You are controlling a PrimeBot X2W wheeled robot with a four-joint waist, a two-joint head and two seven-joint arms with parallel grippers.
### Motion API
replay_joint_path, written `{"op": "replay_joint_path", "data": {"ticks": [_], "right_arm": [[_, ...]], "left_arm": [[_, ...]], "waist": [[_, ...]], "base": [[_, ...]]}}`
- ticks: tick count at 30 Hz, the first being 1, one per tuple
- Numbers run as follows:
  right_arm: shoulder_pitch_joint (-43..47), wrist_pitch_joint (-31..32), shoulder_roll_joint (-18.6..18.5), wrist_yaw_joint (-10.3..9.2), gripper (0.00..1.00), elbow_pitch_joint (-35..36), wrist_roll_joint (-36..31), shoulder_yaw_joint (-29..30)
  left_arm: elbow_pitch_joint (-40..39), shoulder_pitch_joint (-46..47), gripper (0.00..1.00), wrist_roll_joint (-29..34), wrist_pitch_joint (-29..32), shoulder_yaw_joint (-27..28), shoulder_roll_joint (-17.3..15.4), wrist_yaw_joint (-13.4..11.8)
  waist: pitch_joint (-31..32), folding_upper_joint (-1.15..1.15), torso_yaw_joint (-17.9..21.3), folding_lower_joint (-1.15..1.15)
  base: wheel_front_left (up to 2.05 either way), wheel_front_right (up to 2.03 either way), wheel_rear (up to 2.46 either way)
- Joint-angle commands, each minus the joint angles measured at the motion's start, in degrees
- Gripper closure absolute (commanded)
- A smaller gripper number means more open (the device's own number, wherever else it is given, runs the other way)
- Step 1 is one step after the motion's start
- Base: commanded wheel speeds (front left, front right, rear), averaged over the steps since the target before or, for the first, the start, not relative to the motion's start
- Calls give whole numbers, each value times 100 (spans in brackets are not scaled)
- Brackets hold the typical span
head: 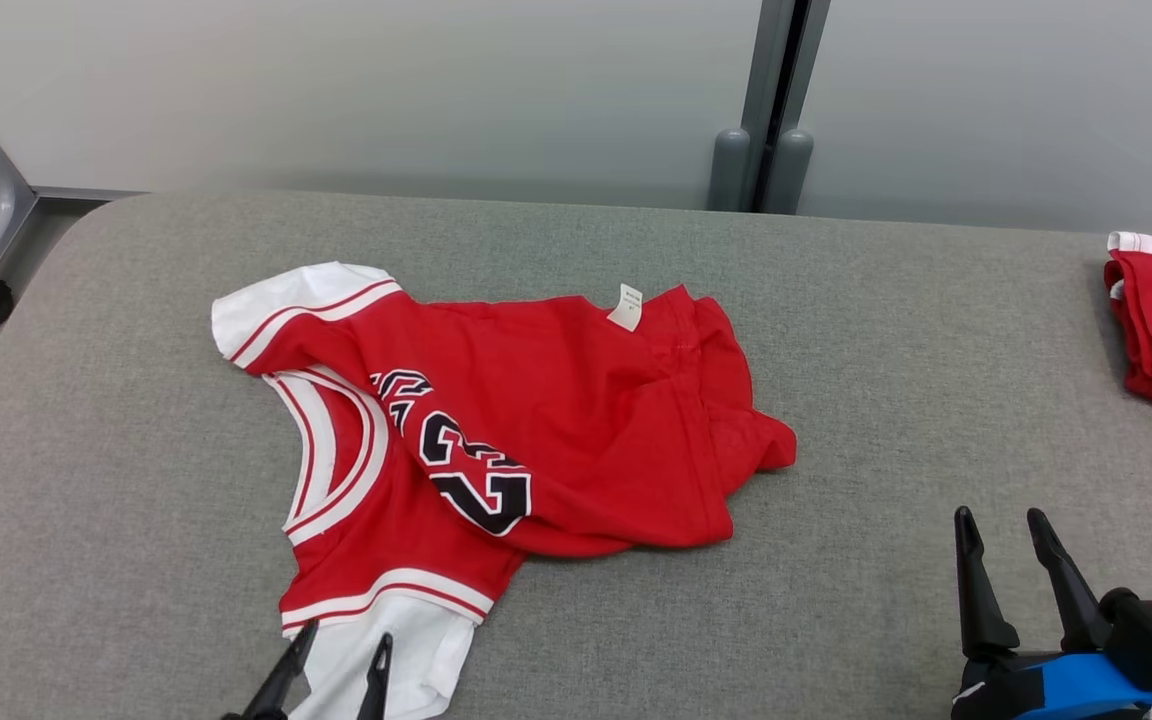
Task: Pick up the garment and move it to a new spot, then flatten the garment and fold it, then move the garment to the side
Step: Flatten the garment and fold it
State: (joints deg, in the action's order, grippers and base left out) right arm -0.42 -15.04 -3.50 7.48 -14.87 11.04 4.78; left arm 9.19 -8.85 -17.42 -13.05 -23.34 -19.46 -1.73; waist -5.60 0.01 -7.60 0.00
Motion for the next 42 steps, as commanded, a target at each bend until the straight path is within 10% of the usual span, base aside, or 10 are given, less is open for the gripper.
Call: {"op": "replay_joint_path", "data": {"ticks": [1,15,42], "right_arm": [[20,-18,-39,3,0,-8,11,18],[-65,-18,-46,3,0,-22,-12,-44],[-310,-18,-60,3,0,-80,-18,-235]], "left_arm": [[-36,154,0,9,-90,75,27,-39],[-238,857,0,109,-217,1112,657,-157],[431,1632,0,1028,-220,2666,1401,514]], "waist": [[14,-1,18,0],[26,-1,327,0],[-297,-1,679,0]], "base": [[0,0,0],[0,0,0],[0,0,0]]}}
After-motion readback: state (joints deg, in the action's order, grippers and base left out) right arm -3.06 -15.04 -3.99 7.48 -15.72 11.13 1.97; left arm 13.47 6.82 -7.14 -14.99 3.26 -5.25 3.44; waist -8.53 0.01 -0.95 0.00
